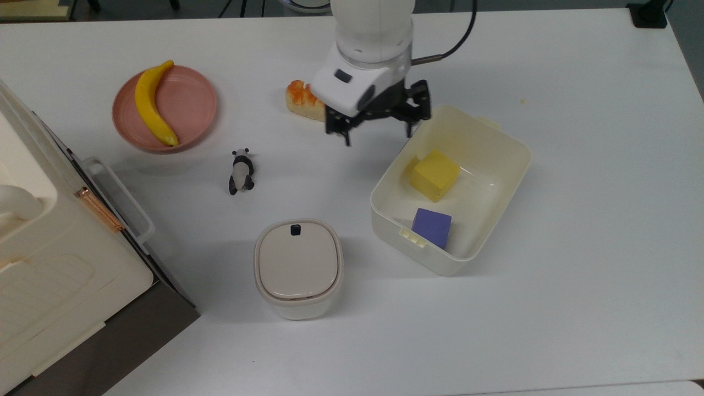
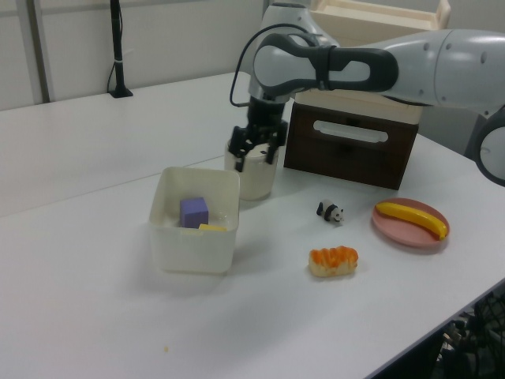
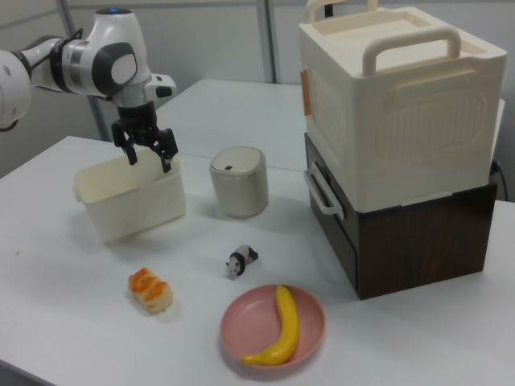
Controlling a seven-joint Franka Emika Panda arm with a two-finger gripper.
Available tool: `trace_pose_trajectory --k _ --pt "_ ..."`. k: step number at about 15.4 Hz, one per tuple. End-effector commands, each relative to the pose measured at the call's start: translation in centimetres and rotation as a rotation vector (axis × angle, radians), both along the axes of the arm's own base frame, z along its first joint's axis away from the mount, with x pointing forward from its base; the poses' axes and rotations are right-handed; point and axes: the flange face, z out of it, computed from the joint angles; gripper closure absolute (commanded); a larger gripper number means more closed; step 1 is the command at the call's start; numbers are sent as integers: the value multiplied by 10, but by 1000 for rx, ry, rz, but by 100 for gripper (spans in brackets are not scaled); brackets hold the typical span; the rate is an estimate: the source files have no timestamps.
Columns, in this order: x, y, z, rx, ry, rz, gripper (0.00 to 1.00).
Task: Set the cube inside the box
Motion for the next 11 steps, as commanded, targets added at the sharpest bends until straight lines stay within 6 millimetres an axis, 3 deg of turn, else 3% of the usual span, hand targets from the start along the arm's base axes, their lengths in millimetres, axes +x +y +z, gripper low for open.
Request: trace_pose_trajectory --k 1,6,11 --pt "-24 -31 20 -117 86 -136 0" --pt "-24 -66 31 -117 79 -149 0" --pt "-22 -72 28 -124 82 -156 0"
